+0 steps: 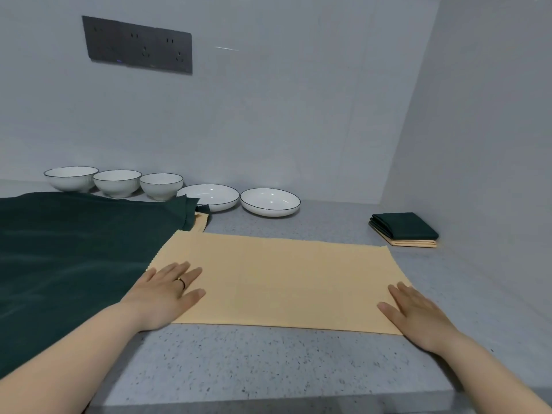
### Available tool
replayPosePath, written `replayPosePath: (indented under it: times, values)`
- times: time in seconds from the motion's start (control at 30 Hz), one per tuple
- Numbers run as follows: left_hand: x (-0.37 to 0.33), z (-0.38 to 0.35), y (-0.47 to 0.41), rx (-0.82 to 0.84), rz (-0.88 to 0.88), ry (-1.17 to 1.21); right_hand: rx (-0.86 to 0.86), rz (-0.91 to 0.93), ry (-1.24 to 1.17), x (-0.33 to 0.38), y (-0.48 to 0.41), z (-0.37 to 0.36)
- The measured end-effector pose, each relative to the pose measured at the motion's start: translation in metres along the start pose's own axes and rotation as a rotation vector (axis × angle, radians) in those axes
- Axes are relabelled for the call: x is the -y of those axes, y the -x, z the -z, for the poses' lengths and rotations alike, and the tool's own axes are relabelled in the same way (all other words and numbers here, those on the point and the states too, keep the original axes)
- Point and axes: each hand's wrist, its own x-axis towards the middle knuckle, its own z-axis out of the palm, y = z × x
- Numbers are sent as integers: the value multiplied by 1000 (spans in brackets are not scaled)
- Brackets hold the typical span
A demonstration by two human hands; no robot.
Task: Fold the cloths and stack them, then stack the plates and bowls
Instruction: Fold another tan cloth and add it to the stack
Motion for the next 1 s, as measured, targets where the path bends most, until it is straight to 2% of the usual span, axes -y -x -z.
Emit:
replayPosePath:
  times: [0.13,0.2,0.27,0.33,0.43,0.6,0.63,0.67,0.8,0.93,1.0]
  values:
    - [0,-3,0,-48,-13,16,-93,40,6,14,10,3]
    - [-1,-3,2,-114,-26,22,-192,238,-23,31,21,4]
    - [-1,-6,3,-201,-53,50,-157,442,-42,53,32,9]
    - [-2,-3,9,-262,-107,113,-121,583,81,76,38,3]
    - [-8,1,20,-268,-204,232,-326,683,212,91,32,-5]
    - [-37,-7,35,-225,-427,111,-288,629,101,103,30,-8]
    - [-44,-10,34,-235,-445,109,-367,672,79,102,27,-8]
    - [-51,-12,33,-241,-451,106,-419,669,58,101,26,-8]
    - [-62,-2,32,-346,-465,40,-276,557,-31,97,29,-11]
    - [-54,0,33,-355,-491,-40,-260,589,-73,85,38,-9]
    - [-47,8,43,-327,-433,-42,-247,573,-57,74,43,-11]
